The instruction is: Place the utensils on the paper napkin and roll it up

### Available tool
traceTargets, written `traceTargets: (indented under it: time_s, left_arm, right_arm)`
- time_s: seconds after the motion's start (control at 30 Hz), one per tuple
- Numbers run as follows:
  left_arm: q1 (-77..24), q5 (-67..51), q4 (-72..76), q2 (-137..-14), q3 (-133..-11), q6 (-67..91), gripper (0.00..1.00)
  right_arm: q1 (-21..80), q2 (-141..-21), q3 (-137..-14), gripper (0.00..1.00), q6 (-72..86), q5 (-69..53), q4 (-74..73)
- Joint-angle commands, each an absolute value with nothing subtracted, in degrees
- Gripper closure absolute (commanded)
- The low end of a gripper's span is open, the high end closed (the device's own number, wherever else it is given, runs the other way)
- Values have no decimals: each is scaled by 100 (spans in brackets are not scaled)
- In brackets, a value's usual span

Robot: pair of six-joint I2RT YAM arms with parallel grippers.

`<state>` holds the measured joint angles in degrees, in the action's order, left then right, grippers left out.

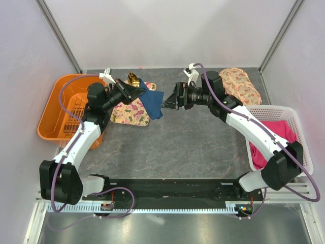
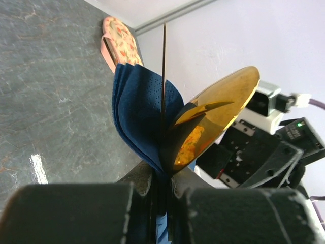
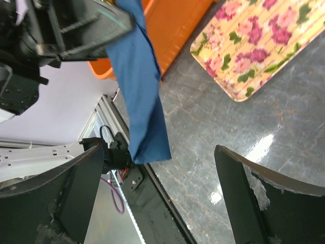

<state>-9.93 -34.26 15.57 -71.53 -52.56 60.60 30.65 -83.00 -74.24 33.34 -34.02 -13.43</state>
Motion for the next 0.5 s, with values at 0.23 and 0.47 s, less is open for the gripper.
traceTargets:
  time_s: [0.23, 0.47]
  left_arm:
    - [-1257, -4025, 2249, -7058, -5344, 6117, 98]
    - [-1353, -4306, 2566, -7110, -5317, 6319, 98]
  right_arm:
    - [3454, -8657, -8191, 2, 2953, -3067, -1345]
    - [3507, -8859, -8139, 6, 2892, -3374, -1205]
